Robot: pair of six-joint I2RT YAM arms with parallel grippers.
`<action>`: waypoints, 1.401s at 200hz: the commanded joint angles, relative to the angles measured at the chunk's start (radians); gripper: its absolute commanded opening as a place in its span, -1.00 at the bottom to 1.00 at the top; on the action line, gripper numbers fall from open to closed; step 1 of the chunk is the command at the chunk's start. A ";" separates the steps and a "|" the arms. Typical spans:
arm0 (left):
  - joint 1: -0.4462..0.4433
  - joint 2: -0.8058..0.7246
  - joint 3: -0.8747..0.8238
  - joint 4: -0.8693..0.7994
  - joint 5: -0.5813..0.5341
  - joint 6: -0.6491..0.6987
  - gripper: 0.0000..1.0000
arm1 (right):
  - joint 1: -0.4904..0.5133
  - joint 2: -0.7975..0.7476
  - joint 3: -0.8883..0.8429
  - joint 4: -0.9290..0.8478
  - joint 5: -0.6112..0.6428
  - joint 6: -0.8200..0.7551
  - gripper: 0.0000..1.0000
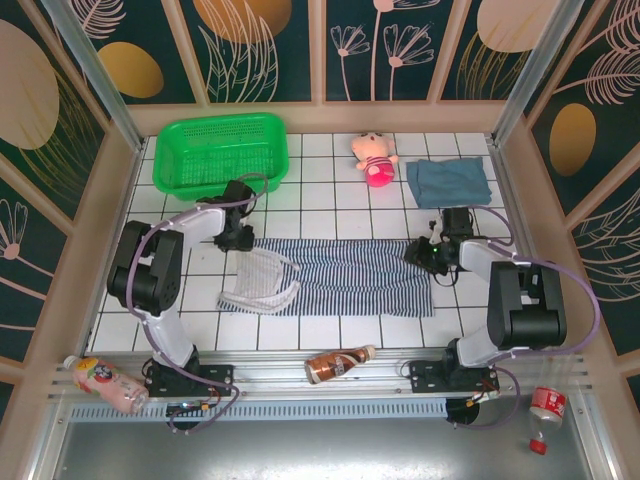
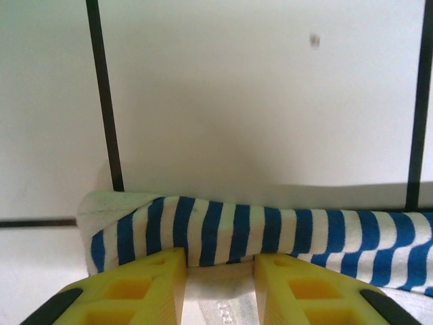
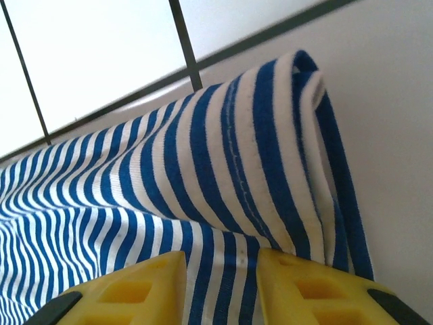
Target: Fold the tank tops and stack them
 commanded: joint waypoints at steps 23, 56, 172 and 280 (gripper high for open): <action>0.011 0.010 0.095 -0.082 0.034 -0.021 -0.15 | -0.006 -0.068 0.127 -0.171 -0.026 -0.141 -0.31; -0.023 -0.043 0.186 -0.233 0.023 -0.132 -0.05 | 0.009 0.007 0.247 -0.220 -0.045 -0.336 -0.31; -0.180 -0.004 -0.009 -0.010 0.231 -0.407 -0.20 | 0.264 0.149 0.210 -0.246 0.289 -0.640 -0.31; -0.230 0.330 0.437 -0.095 0.211 -0.095 -0.25 | 0.417 -0.077 -0.043 -0.310 0.527 -0.752 -0.30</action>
